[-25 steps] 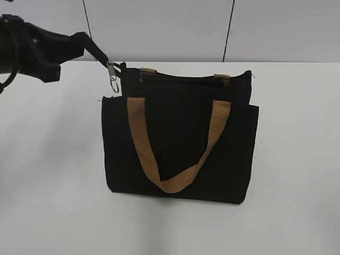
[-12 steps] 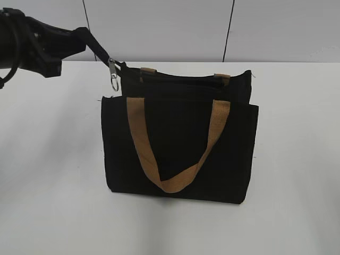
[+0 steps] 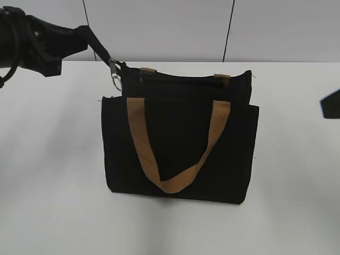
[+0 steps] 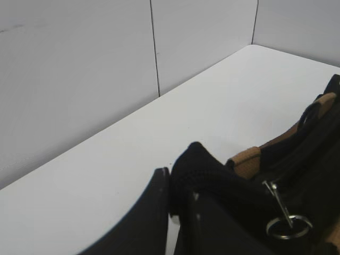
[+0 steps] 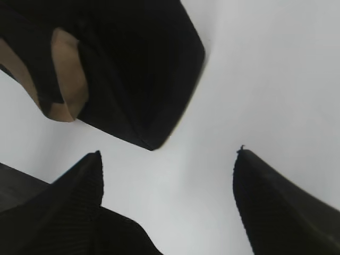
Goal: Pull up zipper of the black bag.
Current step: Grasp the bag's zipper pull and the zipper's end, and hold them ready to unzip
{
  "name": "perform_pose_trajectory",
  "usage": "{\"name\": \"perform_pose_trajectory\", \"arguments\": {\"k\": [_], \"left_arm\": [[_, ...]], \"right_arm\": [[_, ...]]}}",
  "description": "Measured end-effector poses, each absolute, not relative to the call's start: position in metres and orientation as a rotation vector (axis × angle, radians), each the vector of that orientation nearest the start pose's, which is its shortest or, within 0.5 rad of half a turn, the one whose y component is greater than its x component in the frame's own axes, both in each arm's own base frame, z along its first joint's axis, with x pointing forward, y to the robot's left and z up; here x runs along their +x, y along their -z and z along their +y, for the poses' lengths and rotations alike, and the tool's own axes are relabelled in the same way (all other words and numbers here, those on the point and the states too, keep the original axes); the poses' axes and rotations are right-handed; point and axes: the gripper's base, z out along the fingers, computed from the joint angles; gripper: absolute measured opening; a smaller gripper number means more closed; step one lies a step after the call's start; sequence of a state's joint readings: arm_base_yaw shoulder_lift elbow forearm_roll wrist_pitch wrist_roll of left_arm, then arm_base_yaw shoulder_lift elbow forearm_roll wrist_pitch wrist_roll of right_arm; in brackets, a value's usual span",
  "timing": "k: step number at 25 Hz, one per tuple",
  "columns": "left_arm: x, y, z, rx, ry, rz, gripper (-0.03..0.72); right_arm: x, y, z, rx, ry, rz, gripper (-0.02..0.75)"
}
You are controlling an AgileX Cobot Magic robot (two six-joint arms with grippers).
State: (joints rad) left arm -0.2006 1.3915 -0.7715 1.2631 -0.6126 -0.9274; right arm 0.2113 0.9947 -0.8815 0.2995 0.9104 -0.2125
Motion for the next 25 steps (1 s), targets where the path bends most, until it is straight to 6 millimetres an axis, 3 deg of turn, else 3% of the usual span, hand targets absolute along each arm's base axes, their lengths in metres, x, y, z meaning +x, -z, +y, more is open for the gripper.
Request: {"name": "perform_pose_trajectory", "arguments": {"k": [3,7,13,20,25], "left_arm": [[0.271,-0.275,-0.106,0.81,0.498,1.684,0.02],[0.271,-0.275,-0.106,0.806,0.501,1.683,0.027],[0.272,-0.274,-0.106,0.801,0.506,1.687,0.02],[0.273,-0.275,-0.107,0.765,0.537,1.681,0.02],[0.275,-0.272,-0.108,0.759,0.56,1.685,0.02]], "right_arm": [[0.198,-0.328,0.097,-0.504,-0.382,2.44,0.575],[0.222,-0.33,0.161,-0.664,-0.444,2.329,0.564],[0.25,-0.309,0.237,-0.761,-0.522,2.194,0.455],[0.278,-0.278,0.269,-0.727,-0.56,2.242,0.333],[0.285,-0.273,0.277,-0.683,-0.603,2.259,0.275]]}}
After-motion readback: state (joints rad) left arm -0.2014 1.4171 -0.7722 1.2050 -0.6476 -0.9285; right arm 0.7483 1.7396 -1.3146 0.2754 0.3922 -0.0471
